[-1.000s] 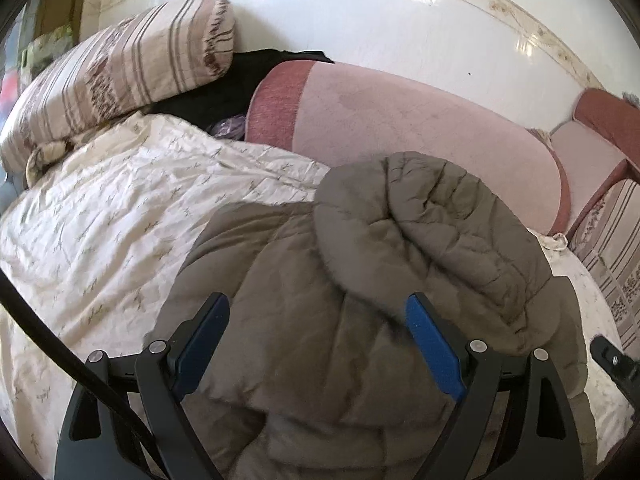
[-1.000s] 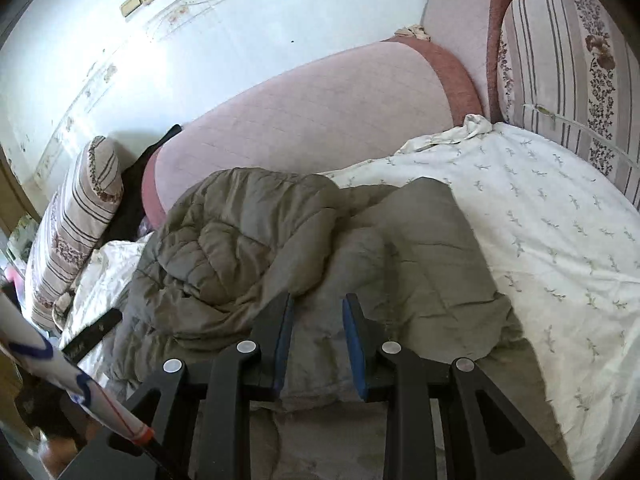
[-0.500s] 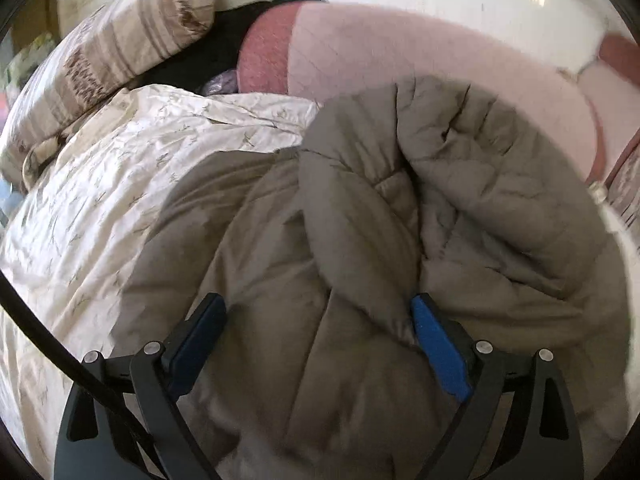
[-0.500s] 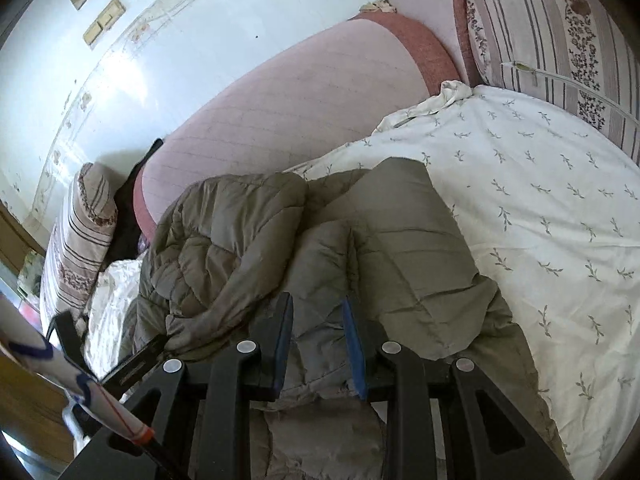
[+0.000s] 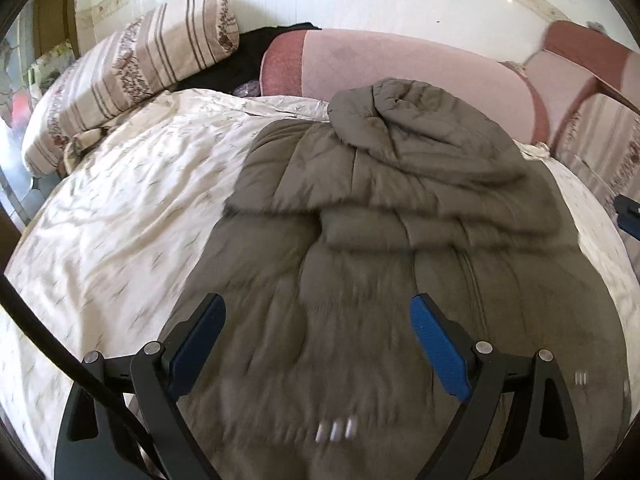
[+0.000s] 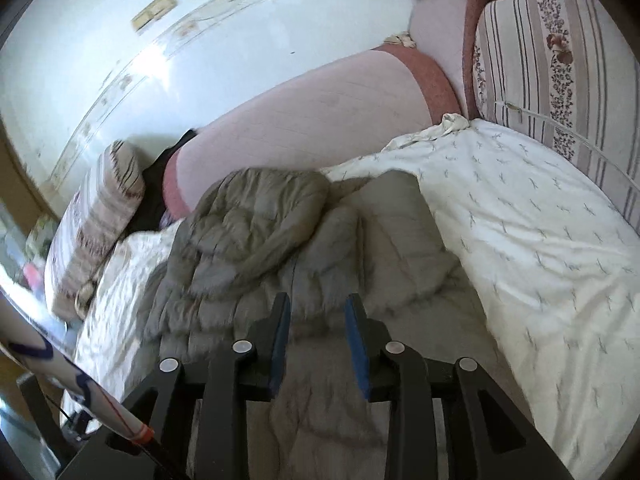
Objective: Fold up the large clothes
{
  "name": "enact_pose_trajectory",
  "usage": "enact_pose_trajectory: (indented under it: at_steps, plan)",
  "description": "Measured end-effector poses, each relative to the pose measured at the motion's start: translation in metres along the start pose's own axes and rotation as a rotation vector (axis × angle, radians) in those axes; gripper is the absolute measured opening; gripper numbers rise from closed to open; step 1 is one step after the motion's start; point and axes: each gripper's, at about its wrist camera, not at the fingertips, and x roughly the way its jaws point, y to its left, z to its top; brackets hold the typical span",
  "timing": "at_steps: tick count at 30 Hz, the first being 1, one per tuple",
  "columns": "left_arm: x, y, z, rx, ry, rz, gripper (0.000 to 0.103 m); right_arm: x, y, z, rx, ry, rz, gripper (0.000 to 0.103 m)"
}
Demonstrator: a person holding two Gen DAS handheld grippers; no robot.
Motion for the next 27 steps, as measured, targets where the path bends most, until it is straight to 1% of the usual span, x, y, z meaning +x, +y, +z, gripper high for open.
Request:
enact_pose_trajectory:
  at_steps: [2,4,6,7,10,13,15,16,18,20,23,27]
  plan:
    - [-0.019,0.003,-0.023,0.006,-0.001,0.007,0.093,-0.013,0.0,-0.024,-0.004,0.016,0.004,0.034]
    - [-0.028,0.007,-0.038,0.009,0.001,0.02,0.093,-0.025,0.001,-0.052,-0.007,0.052,0.013,0.035]
    - [-0.044,0.01,-0.061,-0.002,-0.014,0.05,0.093,-0.034,0.002,-0.075,-0.015,0.079,0.012,0.035]
    - [-0.049,0.011,-0.07,-0.008,-0.016,0.052,0.093,-0.038,0.003,-0.083,-0.017,0.087,0.011,0.034]
    - [-0.063,0.011,-0.098,-0.023,-0.016,0.065,0.093,-0.053,0.002,-0.114,-0.028,0.112,-0.005,0.035]
    - [-0.068,0.016,-0.122,-0.008,-0.02,0.089,0.093,-0.062,0.003,-0.139,-0.05,0.131,-0.035,0.035]
    - [-0.065,0.022,-0.13,-0.002,-0.014,0.112,0.093,-0.063,0.006,-0.155,-0.083,0.146,-0.06,0.034]
    - [-0.061,0.026,-0.133,-0.004,0.005,0.11,0.093,-0.062,0.006,-0.161,-0.093,0.157,-0.067,0.034]
    - [-0.049,0.031,-0.136,-0.005,0.045,0.091,0.093,-0.053,0.007,-0.177,-0.114,0.207,-0.077,0.035]
    - [-0.041,0.029,-0.137,0.013,0.062,0.1,0.094,-0.042,0.008,-0.191,-0.141,0.251,-0.104,0.037]
    - [-0.041,0.024,-0.141,0.049,0.046,0.131,0.096,-0.039,0.015,-0.2,-0.201,0.229,-0.143,0.039]
    - [-0.039,0.026,-0.142,0.047,0.043,0.121,0.097,-0.038,0.011,-0.204,-0.205,0.213,-0.144,0.043]
